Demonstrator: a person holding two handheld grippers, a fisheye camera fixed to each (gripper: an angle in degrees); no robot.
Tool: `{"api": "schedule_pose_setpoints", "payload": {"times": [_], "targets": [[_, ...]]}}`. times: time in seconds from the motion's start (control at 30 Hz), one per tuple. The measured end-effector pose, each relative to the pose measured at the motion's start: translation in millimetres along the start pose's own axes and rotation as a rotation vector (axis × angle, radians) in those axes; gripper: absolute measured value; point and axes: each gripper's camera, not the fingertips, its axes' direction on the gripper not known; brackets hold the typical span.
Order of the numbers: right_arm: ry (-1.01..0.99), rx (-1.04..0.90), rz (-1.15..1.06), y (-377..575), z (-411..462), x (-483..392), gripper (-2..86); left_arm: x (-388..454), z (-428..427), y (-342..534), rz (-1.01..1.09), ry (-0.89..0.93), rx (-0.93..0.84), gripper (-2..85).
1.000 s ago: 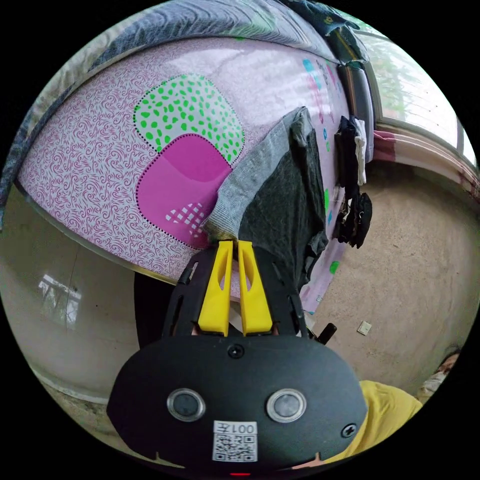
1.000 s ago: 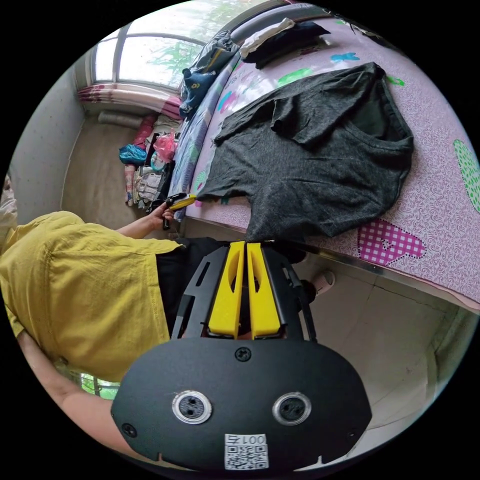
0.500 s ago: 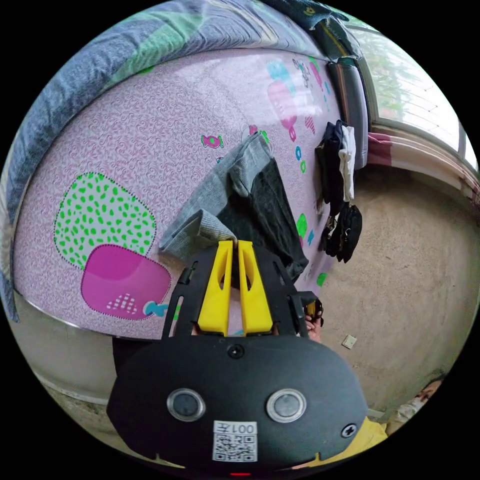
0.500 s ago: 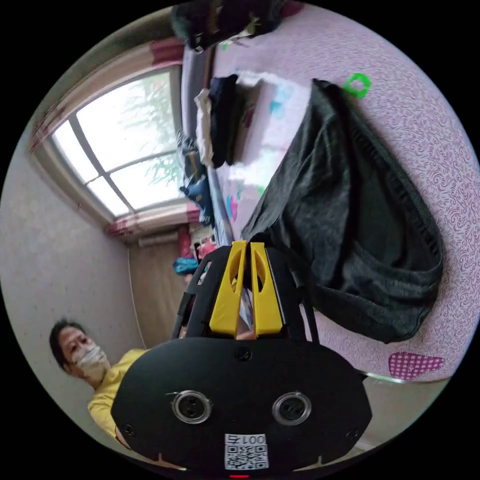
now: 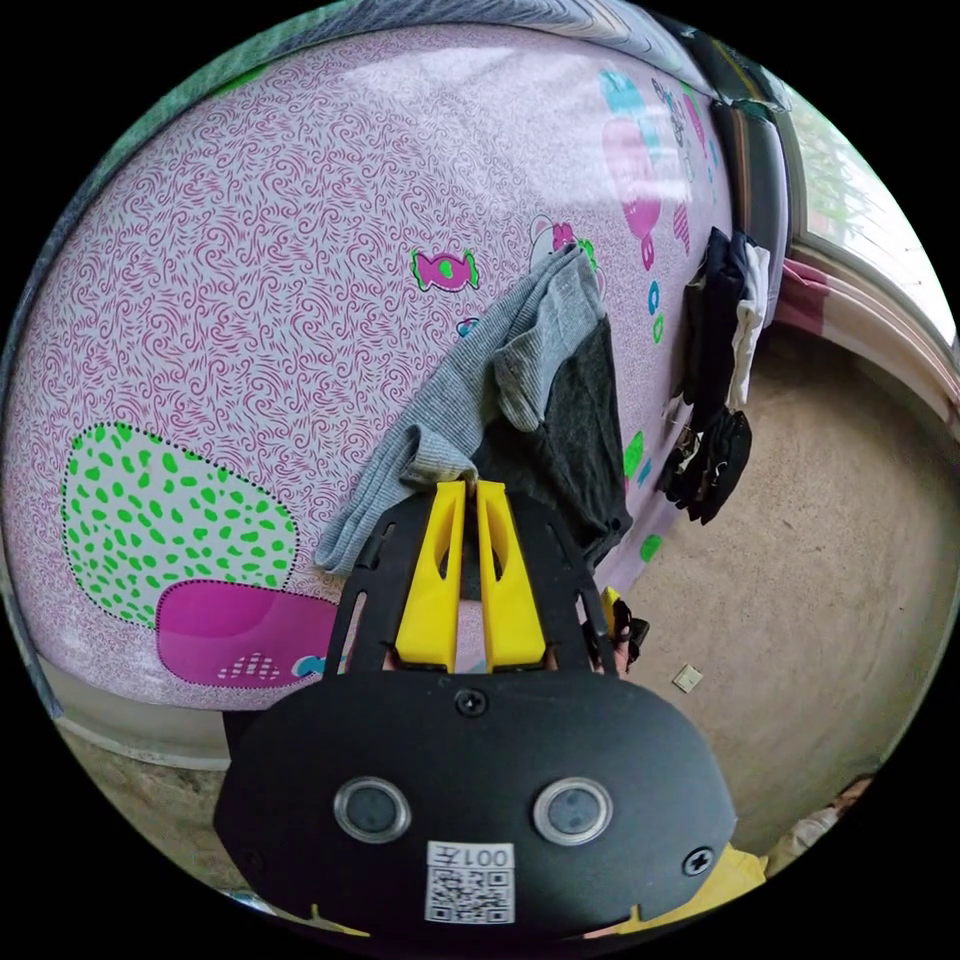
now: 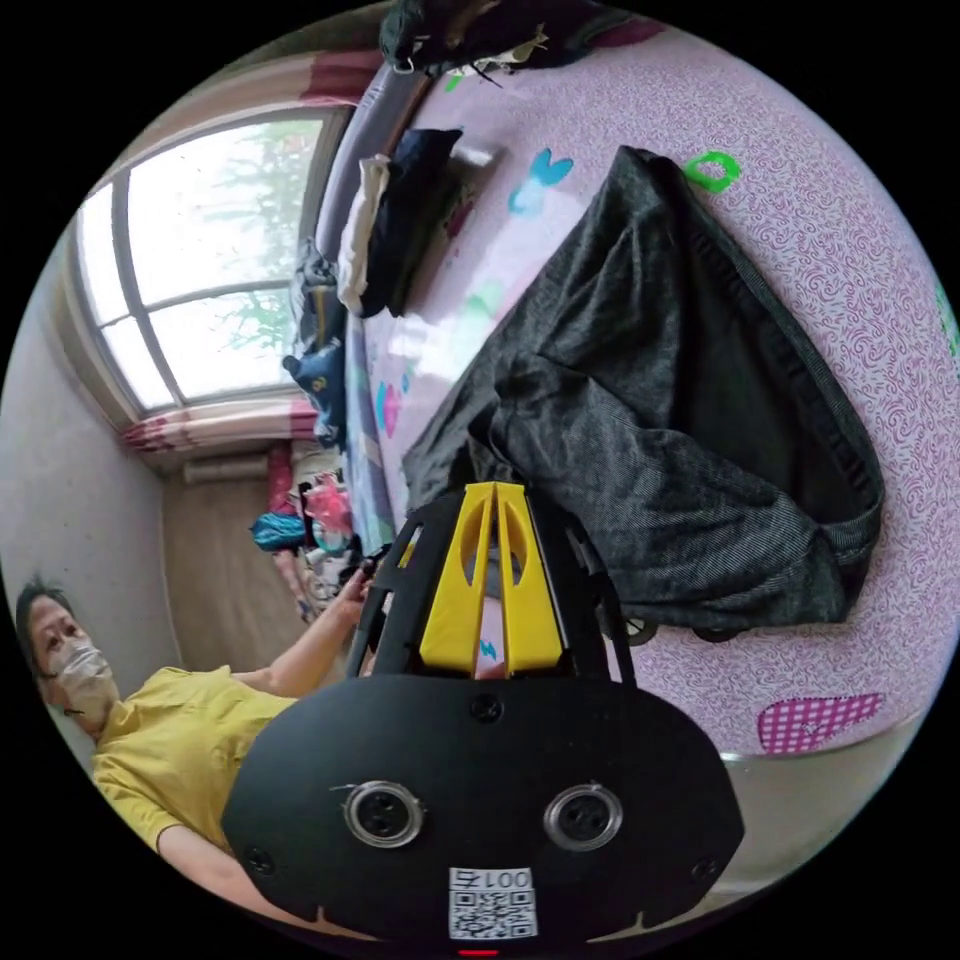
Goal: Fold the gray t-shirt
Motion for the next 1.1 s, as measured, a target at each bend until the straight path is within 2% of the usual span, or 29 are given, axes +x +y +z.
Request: {"api": "schedule_pose_setpoints", "payload": {"times": [0.17, 0.33, 0.47, 0.63, 0.7, 0.77, 0.87, 0.93, 1.03, 1.1], "targets": [[0.177, -0.14, -0.025, -12.9, 45.7, -22.8, 0.4, 12.4, -1.7, -0.4, 0.005, 0.031, 0.006, -0.5], [0.114, -0.18, -0.081, -32.1, 75.4, -51.8, 0.5, 23.2, -0.4, 2.2, -0.008, 0.138, -0.01, -0.5], [-0.012, -0.167, -0.032, -48.7, 81.4, -57.5, 0.5, 33.4, -1.5, 8.6, -0.013, 0.112, 0.013, -0.9], [-0.171, -0.052, -0.061, -61.2, 52.7, -63.7, 0.5, 43.9, -8.3, 24.1, -0.062, 0.114, 0.164, -1.2], [-0.143, -0.013, -0.094, -64.3, 34.7, -66.5, 0.6, 50.1, -11.3, 32.2, -0.064, 0.122, 0.233, -1.2], [-0.016, -0.018, -0.162, -67.0, 16.4, -71.8, 0.6, 63.9, -9.8, 41.1, -0.019, 0.127, 0.266, -1.2], [0.148, -0.078, -0.277, -67.4, 9.5, -81.5, 0.8, 111.6, 12.1, 58.8, 0.216, 0.032, 0.211, -1.1], [0.212, -0.121, -0.352, -66.6, 13.6, -88.1, 0.9, 160.1, 53.5, 81.6, 0.464, -0.097, 0.1, -0.8], [0.268, -0.203, -0.441, -65.6, 30.9, -97.2, 1.3, 211.2, 122.0, 115.8, 0.719, -0.212, -0.055, 0.0], [0.286, -0.251, -0.485, -64.9, 44.5, -103.0, 1.7, 234.0, 160.0, 133.7, 0.818, -0.247, -0.114, 0.6]]}}
